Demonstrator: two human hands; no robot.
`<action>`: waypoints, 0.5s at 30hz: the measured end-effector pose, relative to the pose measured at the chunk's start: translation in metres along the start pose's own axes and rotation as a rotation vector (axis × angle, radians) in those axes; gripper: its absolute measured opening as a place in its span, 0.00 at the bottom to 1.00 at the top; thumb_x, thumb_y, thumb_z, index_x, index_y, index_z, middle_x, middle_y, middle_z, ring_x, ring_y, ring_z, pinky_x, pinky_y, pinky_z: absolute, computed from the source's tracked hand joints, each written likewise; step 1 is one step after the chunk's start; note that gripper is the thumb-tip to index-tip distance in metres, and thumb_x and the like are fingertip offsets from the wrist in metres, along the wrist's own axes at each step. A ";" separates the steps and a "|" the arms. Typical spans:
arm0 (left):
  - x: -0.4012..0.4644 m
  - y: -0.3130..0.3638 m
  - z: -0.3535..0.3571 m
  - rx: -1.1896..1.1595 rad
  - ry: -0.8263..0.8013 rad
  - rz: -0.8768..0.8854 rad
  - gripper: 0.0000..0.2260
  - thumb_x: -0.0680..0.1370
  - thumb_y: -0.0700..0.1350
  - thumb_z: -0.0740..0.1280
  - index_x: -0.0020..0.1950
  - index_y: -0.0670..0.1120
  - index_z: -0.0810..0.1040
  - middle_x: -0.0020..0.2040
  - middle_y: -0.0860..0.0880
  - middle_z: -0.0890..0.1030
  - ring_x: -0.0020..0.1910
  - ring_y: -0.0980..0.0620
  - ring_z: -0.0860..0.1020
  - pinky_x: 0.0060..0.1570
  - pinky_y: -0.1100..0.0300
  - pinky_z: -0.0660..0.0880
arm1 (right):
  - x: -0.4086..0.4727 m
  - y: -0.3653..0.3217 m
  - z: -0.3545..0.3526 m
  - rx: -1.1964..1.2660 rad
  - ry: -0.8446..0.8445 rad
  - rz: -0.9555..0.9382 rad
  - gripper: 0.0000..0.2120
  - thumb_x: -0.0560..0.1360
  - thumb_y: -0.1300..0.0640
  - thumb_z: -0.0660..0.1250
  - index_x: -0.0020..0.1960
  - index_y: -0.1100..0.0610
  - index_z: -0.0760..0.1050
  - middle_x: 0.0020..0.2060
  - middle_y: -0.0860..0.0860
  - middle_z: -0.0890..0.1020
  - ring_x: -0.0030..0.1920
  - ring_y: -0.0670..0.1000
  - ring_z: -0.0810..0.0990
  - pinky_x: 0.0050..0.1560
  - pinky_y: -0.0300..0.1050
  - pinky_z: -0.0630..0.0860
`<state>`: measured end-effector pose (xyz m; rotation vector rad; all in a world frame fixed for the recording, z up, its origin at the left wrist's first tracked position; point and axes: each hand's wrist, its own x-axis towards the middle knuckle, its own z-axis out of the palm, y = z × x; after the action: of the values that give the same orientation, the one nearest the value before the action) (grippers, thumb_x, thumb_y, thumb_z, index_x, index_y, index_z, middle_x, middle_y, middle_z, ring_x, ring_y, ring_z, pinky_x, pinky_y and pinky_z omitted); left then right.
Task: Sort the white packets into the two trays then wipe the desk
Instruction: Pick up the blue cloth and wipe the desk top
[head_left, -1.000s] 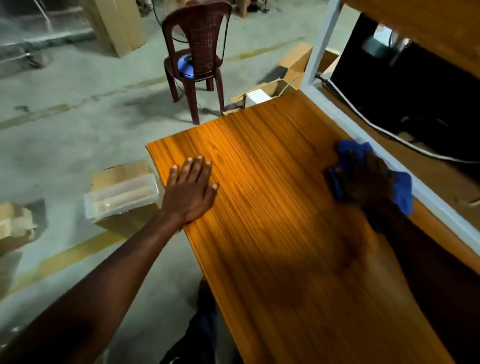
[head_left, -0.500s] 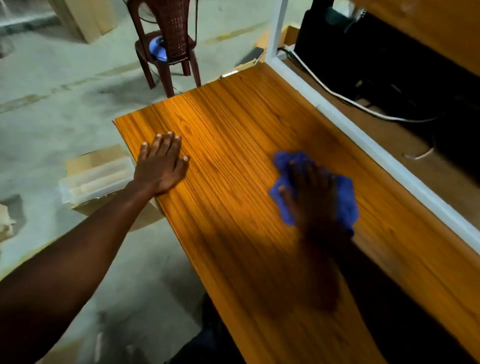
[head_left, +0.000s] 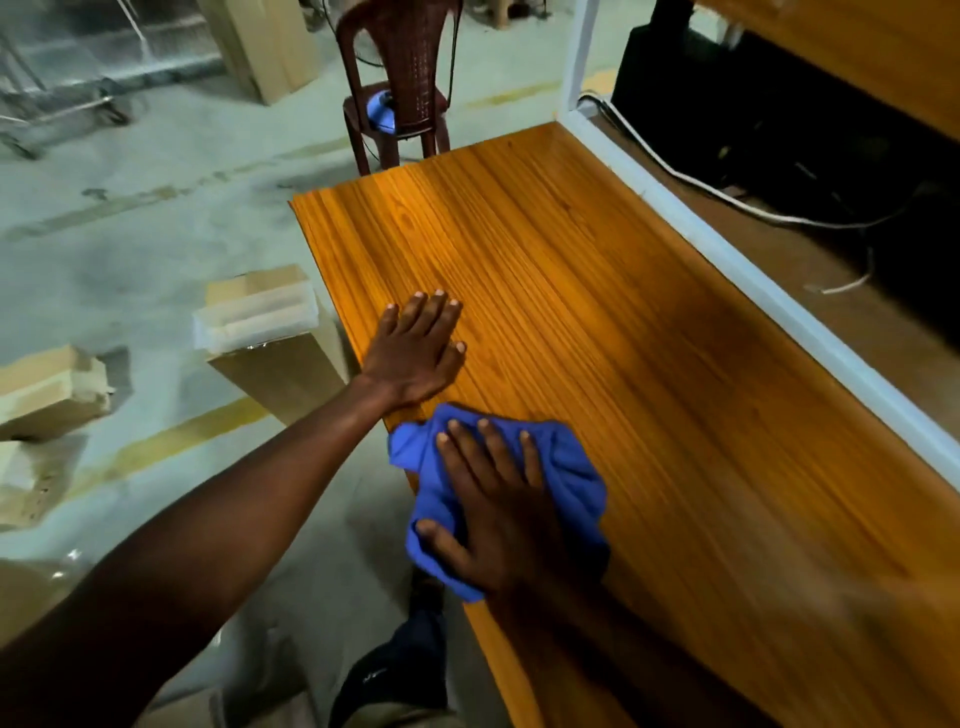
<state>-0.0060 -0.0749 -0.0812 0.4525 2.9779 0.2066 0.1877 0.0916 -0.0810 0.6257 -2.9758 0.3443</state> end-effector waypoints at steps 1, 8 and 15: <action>-0.011 0.009 0.002 -0.005 -0.003 -0.002 0.33 0.78 0.65 0.41 0.81 0.53 0.47 0.82 0.49 0.47 0.80 0.45 0.44 0.76 0.41 0.44 | -0.005 0.013 -0.003 -0.005 0.010 0.011 0.40 0.75 0.31 0.57 0.81 0.51 0.59 0.80 0.51 0.61 0.80 0.57 0.56 0.76 0.68 0.52; -0.093 0.097 0.026 -0.010 -0.034 0.056 0.35 0.78 0.67 0.39 0.81 0.52 0.42 0.82 0.49 0.42 0.80 0.48 0.38 0.77 0.42 0.41 | -0.058 0.270 -0.058 -0.188 0.019 0.661 0.41 0.75 0.26 0.50 0.80 0.50 0.58 0.78 0.59 0.61 0.76 0.67 0.60 0.72 0.74 0.54; -0.100 0.112 0.033 0.018 -0.009 0.043 0.33 0.80 0.66 0.41 0.81 0.52 0.42 0.82 0.51 0.44 0.80 0.50 0.39 0.77 0.44 0.40 | -0.091 0.235 -0.062 -0.132 -0.008 0.682 0.40 0.74 0.27 0.50 0.80 0.45 0.56 0.79 0.58 0.59 0.77 0.64 0.58 0.71 0.72 0.55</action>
<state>0.1259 0.0045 -0.0866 0.5180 2.9660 0.1822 0.1773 0.3511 -0.0795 -0.4212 -3.0880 0.1739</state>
